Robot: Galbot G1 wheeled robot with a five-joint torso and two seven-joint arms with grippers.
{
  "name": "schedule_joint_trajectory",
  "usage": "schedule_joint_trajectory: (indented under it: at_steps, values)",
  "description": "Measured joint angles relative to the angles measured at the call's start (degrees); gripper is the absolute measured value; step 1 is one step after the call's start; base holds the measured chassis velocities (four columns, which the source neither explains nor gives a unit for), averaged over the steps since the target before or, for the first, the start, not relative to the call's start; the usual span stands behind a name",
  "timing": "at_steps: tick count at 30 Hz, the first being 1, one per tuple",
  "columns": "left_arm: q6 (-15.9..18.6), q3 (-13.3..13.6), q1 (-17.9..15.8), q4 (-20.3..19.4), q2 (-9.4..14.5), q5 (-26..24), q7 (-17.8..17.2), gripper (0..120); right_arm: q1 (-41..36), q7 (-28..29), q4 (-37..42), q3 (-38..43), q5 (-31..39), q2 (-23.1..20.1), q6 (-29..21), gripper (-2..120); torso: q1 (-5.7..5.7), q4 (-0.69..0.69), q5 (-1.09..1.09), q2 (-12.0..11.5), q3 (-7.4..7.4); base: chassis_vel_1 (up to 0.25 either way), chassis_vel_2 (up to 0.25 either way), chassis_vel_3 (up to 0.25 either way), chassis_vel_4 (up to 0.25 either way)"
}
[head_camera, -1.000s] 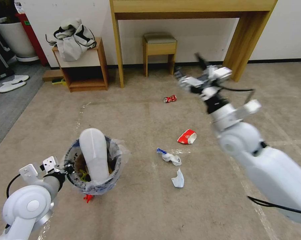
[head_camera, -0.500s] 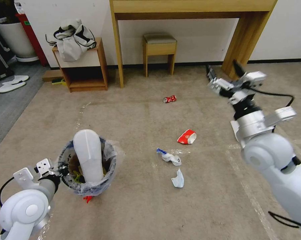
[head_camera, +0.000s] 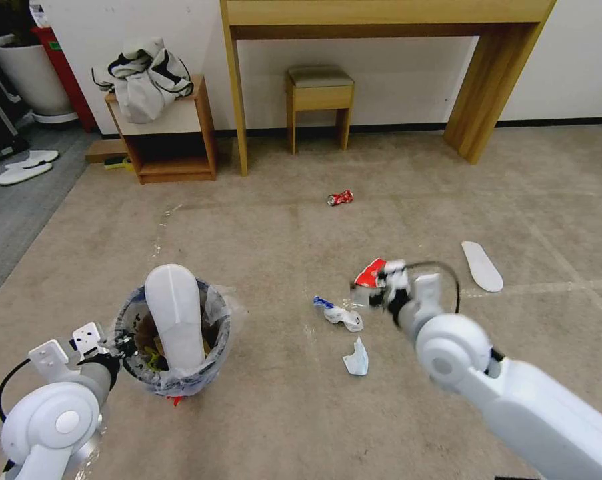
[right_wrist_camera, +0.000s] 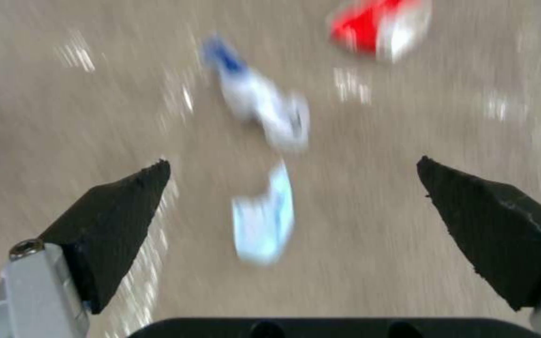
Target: Pick up the trash bin and place the garbage on the floor into it.
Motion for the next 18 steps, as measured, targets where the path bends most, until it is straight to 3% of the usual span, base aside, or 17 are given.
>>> schedule_joint_trajectory:
  at_steps: [9,18]
  values:
    - [-0.3,0.1,0.5,-0.4,-0.6,1.0,0.7,0,-0.8,1.4,-5.5,-4.8,0.4,-0.7,-1.0,100,0.0,-0.01,-0.01,0.0,0.0,0.0,0.0,0.0,0.0]
    - [-0.6,0.0,1.2,-0.4,-1.5,1.9,1.2,0,0.0,0.9,-15.5,-9.1,-3.9,6.0,-0.4,99,0.0,0.0,0.0,0.0,0.0,0.0,0.0,0.0,0.0]
